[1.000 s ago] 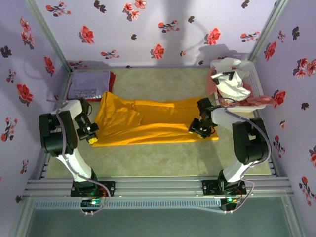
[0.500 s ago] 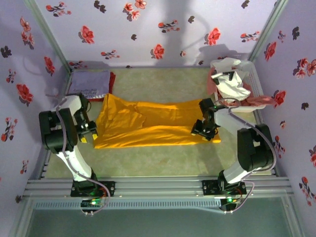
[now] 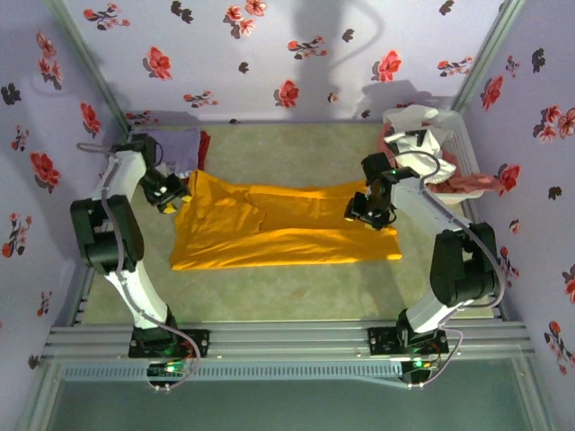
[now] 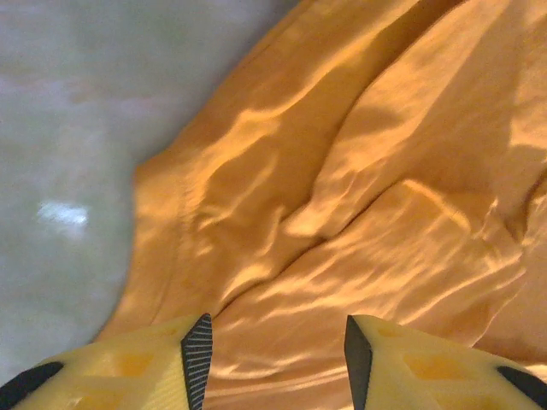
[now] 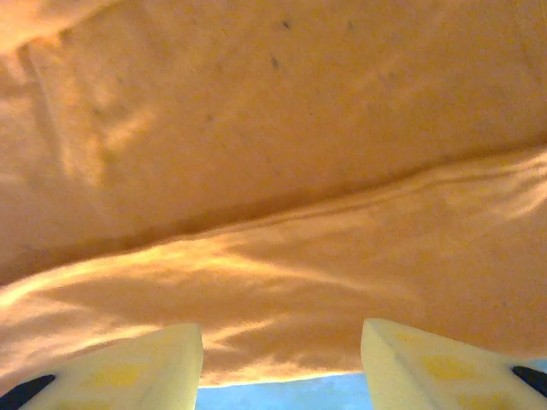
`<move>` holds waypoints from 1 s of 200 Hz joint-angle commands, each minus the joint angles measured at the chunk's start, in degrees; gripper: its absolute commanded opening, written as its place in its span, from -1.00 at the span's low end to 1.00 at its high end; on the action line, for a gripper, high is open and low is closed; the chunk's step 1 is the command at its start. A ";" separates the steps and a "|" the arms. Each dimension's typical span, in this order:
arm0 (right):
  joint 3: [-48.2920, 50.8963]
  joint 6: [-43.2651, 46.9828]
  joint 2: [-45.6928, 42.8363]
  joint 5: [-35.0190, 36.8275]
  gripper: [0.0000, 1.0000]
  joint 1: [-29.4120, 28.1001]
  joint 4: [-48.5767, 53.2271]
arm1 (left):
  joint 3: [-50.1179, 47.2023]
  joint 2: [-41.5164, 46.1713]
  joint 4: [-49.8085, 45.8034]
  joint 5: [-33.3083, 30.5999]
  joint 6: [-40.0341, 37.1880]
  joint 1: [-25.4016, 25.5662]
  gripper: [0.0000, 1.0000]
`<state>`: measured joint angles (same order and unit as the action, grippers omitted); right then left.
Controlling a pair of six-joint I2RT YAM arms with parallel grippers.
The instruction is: Fold and stack the t-shirts
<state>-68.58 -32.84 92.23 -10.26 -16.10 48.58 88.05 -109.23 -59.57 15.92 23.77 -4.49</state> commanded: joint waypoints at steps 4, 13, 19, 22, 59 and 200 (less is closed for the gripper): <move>-3.68 2.18 2.79 0.73 0.06 0.41 3.36 | 2.68 -4.79 0.93 1.92 1.32 2.43 -0.08; -4.17 2.25 3.42 0.56 0.06 0.45 3.38 | 2.83 -5.94 1.32 1.61 1.50 2.94 -0.10; -4.36 2.14 3.84 0.23 0.06 0.53 3.21 | 2.91 -6.59 1.66 1.53 1.60 3.24 -0.12; -4.37 2.16 4.00 -0.02 0.06 0.46 3.06 | 2.92 -6.90 1.77 1.49 1.70 3.40 -0.13; -5.20 1.99 6.52 -1.40 0.06 0.73 2.44 | 3.31 -9.89 1.07 -1.87 1.50 4.72 -0.18; -9.90 4.42 8.58 -0.55 0.06 3.27 4.90 | 11.90 -13.50 0.15 -3.27 0.40 5.35 -1.00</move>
<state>-76.58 -29.91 100.01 -10.94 -13.43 51.29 95.90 -122.72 -57.76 13.50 24.53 0.64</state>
